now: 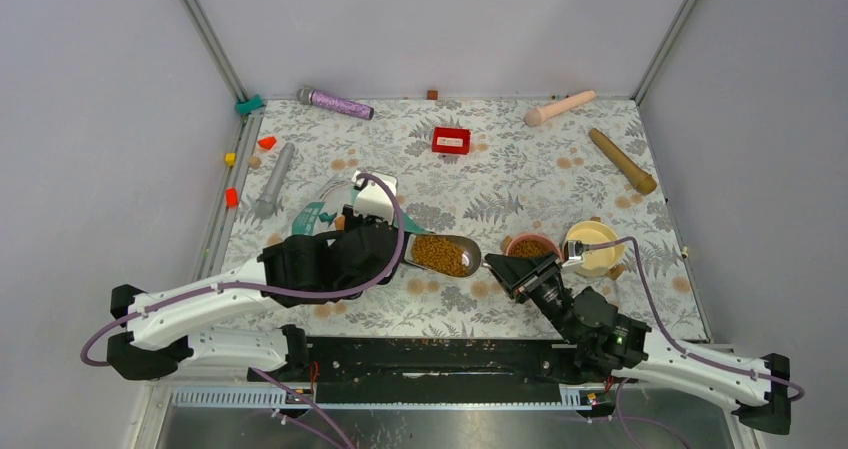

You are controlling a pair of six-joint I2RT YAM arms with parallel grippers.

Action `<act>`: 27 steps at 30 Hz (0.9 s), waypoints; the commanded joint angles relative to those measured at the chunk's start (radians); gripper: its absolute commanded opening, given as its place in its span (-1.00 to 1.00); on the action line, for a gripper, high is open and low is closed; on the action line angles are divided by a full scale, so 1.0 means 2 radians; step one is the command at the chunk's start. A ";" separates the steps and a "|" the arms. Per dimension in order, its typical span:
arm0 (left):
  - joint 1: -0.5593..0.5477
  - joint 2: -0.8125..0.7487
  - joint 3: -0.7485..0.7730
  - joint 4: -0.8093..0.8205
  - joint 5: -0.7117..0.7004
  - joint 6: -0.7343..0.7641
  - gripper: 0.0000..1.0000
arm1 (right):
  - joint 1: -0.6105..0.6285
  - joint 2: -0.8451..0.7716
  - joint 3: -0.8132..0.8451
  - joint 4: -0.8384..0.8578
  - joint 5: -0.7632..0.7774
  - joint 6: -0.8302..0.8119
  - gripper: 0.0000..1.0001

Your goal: Serve the pet food

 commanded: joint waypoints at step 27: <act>-0.004 -0.016 0.018 0.056 -0.038 -0.017 -1.00 | -0.005 -0.160 0.052 0.029 0.047 -0.133 -1.00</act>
